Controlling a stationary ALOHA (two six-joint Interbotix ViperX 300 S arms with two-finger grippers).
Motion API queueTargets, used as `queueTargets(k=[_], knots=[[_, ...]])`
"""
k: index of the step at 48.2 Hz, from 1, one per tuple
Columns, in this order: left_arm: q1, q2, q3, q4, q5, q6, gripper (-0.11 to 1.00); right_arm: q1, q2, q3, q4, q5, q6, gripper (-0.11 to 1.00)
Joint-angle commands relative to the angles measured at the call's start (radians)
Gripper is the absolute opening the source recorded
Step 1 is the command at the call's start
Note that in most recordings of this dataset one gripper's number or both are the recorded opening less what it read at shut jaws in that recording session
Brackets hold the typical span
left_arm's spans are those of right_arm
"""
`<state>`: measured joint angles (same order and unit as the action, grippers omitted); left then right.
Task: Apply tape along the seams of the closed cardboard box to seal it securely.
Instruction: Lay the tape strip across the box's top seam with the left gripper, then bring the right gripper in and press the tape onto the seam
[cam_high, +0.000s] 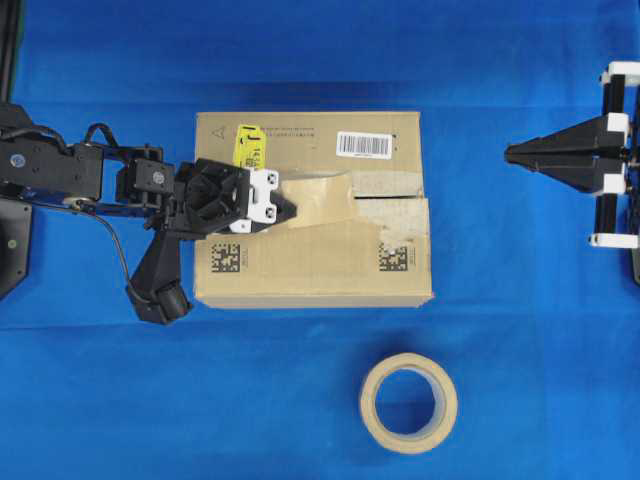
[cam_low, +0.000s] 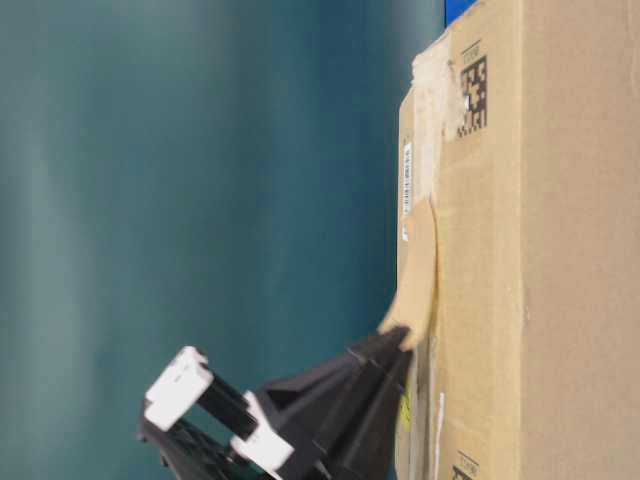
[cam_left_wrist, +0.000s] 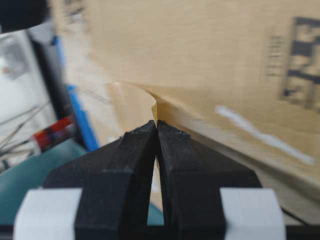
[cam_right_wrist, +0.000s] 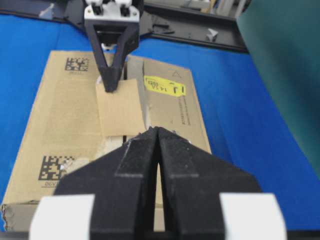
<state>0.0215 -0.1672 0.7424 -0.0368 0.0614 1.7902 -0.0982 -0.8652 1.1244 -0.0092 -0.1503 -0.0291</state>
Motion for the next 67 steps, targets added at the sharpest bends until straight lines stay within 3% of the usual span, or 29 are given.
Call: queueTargets(k=[1, 25, 40, 43, 51, 53, 60, 67], knots=[[0.009, -0.011, -0.021, 0.0, 0.035, 0.003, 0.02, -0.003, 0.011, -0.021, 0.0, -0.021, 0.0, 0.0], [0.018, -0.011, -0.025, 0.0, 0.066, 0.008, 0.02, -0.002, 0.124, -0.04, 0.012, -0.118, 0.02, 0.0], [0.021, -0.009, -0.025, 0.0, 0.066, 0.005, 0.02, 0.0, 0.331, -0.143, 0.012, -0.198, 0.067, 0.01], [0.021, -0.009, -0.025, 0.0, 0.066, 0.003, 0.02, 0.0, 0.382, -0.173, 0.014, -0.198, 0.075, 0.12], [0.021, -0.009, -0.026, 0.0, 0.066, 0.003, 0.02, 0.003, 0.514, -0.264, 0.012, -0.199, 0.077, 0.6], [0.021, -0.009, -0.026, 0.0, 0.066, 0.003, 0.02, 0.003, 0.543, -0.287, 0.011, -0.196, 0.077, 0.61], [0.021, -0.009, -0.026, 0.0, 0.066, 0.002, 0.02, 0.008, 0.62, -0.357, 0.008, -0.183, 0.071, 0.49], [0.02, -0.009, -0.025, 0.0, 0.066, 0.0, 0.02, 0.009, 0.666, -0.396, 0.005, -0.169, 0.066, 0.49]])
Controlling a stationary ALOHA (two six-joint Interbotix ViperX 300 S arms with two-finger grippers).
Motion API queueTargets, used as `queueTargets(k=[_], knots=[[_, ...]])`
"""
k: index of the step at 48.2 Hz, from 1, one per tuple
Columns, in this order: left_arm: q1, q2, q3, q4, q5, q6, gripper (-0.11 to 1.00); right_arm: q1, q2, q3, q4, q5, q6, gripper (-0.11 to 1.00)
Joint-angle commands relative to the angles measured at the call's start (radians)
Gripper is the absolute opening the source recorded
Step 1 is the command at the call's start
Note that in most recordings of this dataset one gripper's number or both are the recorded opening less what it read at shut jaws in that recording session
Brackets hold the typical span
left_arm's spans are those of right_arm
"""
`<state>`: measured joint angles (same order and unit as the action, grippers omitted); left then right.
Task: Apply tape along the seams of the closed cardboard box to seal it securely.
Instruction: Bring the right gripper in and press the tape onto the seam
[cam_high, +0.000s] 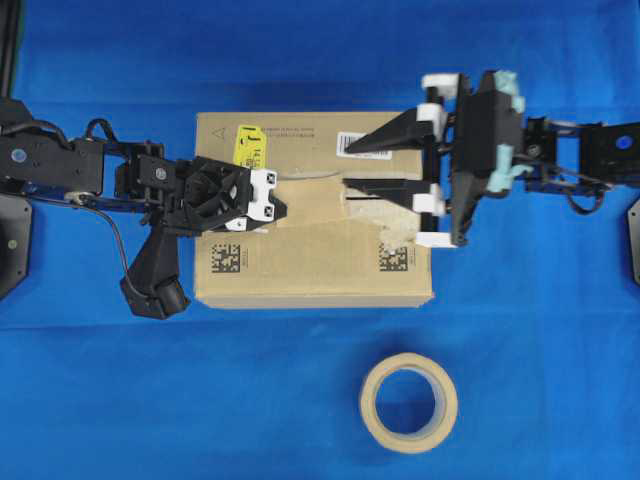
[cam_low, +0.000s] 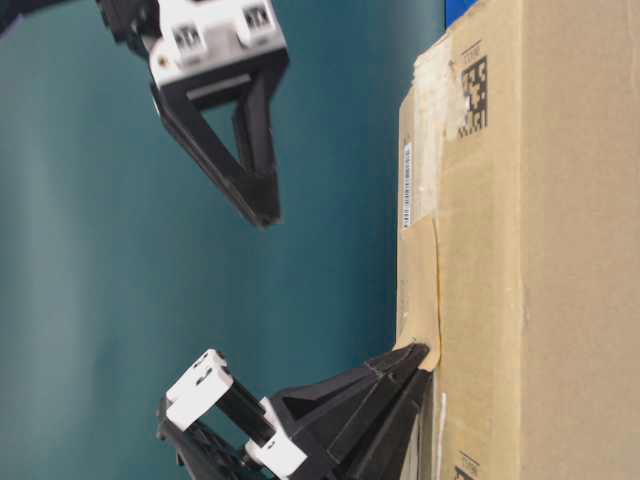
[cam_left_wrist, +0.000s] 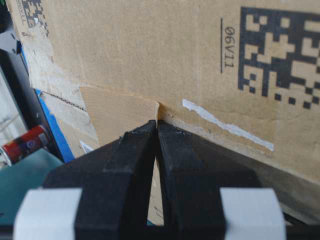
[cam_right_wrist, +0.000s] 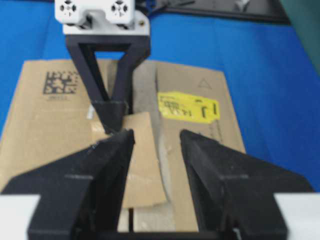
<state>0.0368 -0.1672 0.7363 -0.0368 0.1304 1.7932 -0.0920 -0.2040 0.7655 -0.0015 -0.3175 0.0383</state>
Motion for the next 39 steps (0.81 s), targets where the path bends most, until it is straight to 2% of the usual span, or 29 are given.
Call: queueTargets(k=[1, 19, 39], knots=[[0.006, -0.009, -0.018, 0.0, -0.003, -0.003, 0.02, 0.005, 0.014, -0.041, -0.005, 0.0, -0.002, 0.49], [0.012, -0.009, -0.02, 0.0, -0.003, -0.003, 0.02, 0.006, 0.14, -0.055, -0.008, -0.017, -0.008, 0.48], [0.021, 0.002, -0.034, 0.0, 0.035, -0.014, 0.02, 0.011, 0.198, -0.064, -0.052, -0.018, -0.009, 0.48]])
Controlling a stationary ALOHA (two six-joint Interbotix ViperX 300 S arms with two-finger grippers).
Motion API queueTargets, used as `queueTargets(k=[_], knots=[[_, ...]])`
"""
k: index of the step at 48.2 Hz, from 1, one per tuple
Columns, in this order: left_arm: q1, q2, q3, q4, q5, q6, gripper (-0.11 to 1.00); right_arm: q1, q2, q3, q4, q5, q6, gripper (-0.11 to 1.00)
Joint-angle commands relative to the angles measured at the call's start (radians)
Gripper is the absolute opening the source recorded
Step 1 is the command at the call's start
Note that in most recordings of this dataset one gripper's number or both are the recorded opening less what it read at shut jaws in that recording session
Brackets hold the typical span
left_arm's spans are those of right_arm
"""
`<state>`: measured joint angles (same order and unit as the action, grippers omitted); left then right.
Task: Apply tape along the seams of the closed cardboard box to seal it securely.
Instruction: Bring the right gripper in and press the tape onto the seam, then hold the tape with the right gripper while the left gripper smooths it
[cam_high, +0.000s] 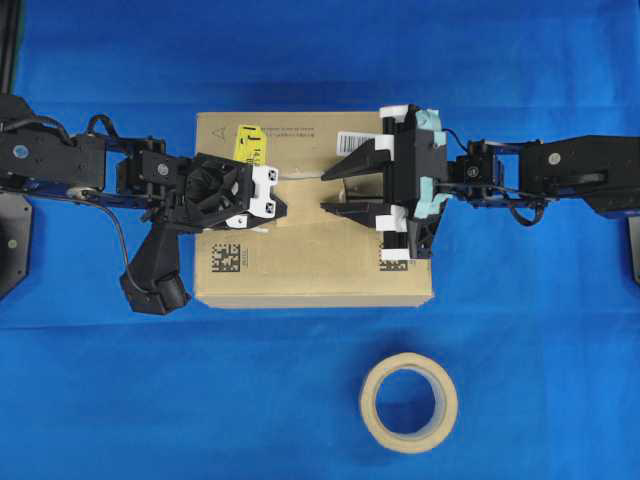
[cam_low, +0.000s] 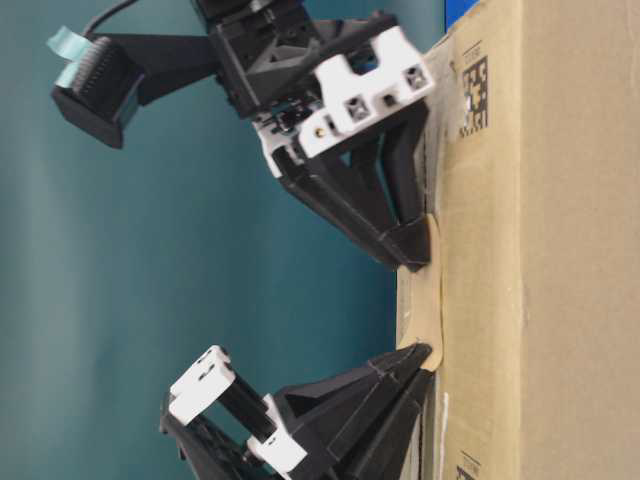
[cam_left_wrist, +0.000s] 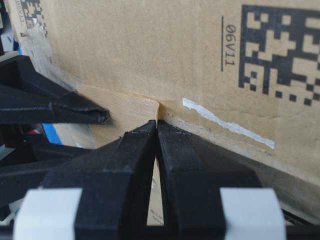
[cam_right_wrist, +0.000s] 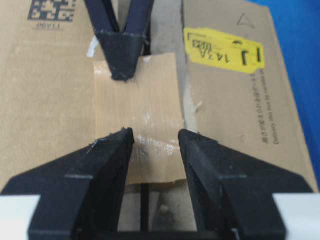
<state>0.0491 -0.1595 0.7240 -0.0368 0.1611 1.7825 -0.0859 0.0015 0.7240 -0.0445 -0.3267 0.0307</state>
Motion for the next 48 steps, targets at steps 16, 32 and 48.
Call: queueTargets(k=[16, 32, 48], knots=[[0.023, -0.003, -0.026, 0.0, 0.015, -0.005, 0.02, 0.012, 0.003, -0.023, -0.035, -0.008, 0.0, 0.46], [0.023, -0.005, -0.026, -0.002, 0.009, -0.018, 0.02, 0.009, 0.012, -0.023, -0.031, 0.034, 0.009, 0.41], [0.023, -0.005, -0.026, -0.002, 0.011, -0.048, 0.02, 0.008, 0.011, -0.025, -0.029, 0.048, 0.012, 0.41]])
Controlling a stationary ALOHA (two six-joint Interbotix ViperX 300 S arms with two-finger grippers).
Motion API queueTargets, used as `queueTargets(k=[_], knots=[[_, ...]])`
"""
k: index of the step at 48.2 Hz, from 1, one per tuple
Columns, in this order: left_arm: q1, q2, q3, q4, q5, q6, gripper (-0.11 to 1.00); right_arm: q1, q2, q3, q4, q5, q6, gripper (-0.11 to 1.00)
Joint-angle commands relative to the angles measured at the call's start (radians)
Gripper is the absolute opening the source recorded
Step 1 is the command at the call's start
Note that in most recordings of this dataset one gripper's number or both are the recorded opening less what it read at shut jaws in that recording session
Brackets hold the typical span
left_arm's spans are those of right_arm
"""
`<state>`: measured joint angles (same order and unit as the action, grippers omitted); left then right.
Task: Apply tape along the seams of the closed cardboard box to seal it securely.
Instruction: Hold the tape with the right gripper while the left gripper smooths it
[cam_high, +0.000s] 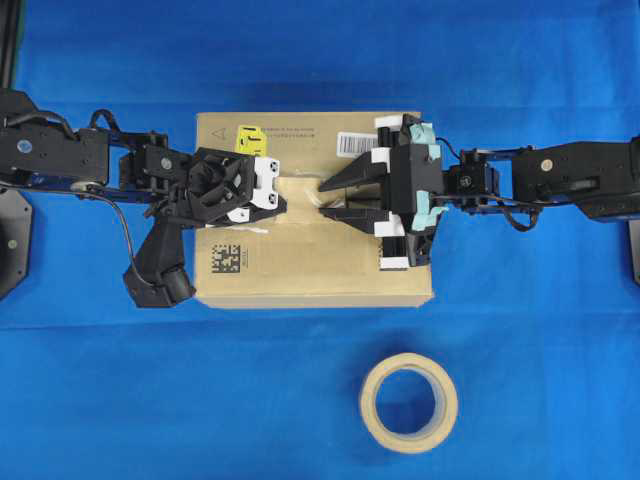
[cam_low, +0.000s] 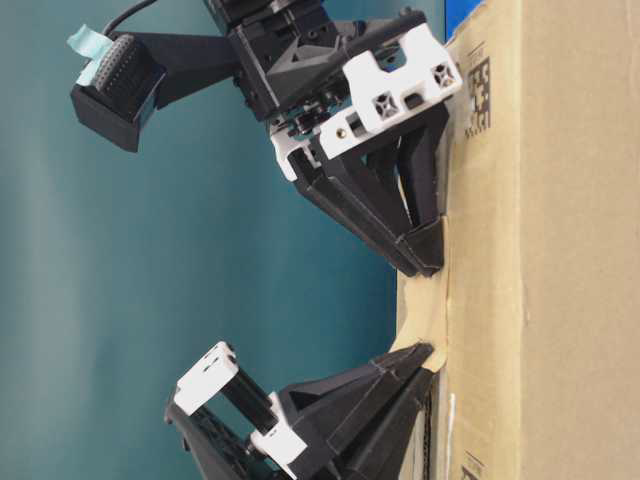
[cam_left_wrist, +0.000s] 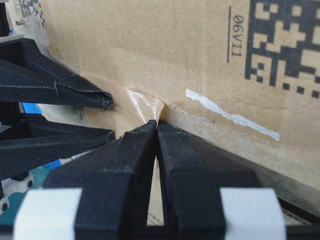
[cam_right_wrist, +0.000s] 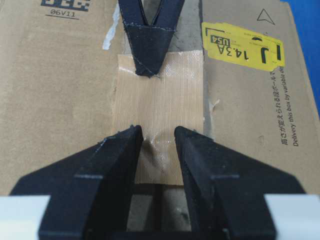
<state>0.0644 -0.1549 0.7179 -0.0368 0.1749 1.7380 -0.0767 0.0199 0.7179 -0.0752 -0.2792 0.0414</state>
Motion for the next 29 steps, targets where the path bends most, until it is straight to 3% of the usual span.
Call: queueTargets(k=[1, 13, 18, 25, 29], knots=[[0.008, -0.009, -0.018, -0.002, -0.003, -0.003, 0.02, -0.002, -0.008, -0.018, 0.002, 0.0, 0.0, 0.41], [0.008, -0.009, -0.023, -0.003, -0.006, -0.026, 0.07, -0.002, -0.008, -0.018, 0.002, 0.0, 0.002, 0.41], [0.008, -0.008, -0.025, -0.003, -0.008, -0.057, 0.28, -0.003, -0.008, -0.018, 0.002, 0.0, 0.005, 0.41], [0.008, -0.011, -0.032, -0.002, 0.003, -0.071, 0.69, -0.003, -0.008, -0.018, 0.003, 0.002, 0.006, 0.41], [0.008, -0.011, -0.051, -0.003, 0.037, -0.071, 0.73, -0.002, -0.008, -0.018, 0.005, 0.009, 0.008, 0.41]])
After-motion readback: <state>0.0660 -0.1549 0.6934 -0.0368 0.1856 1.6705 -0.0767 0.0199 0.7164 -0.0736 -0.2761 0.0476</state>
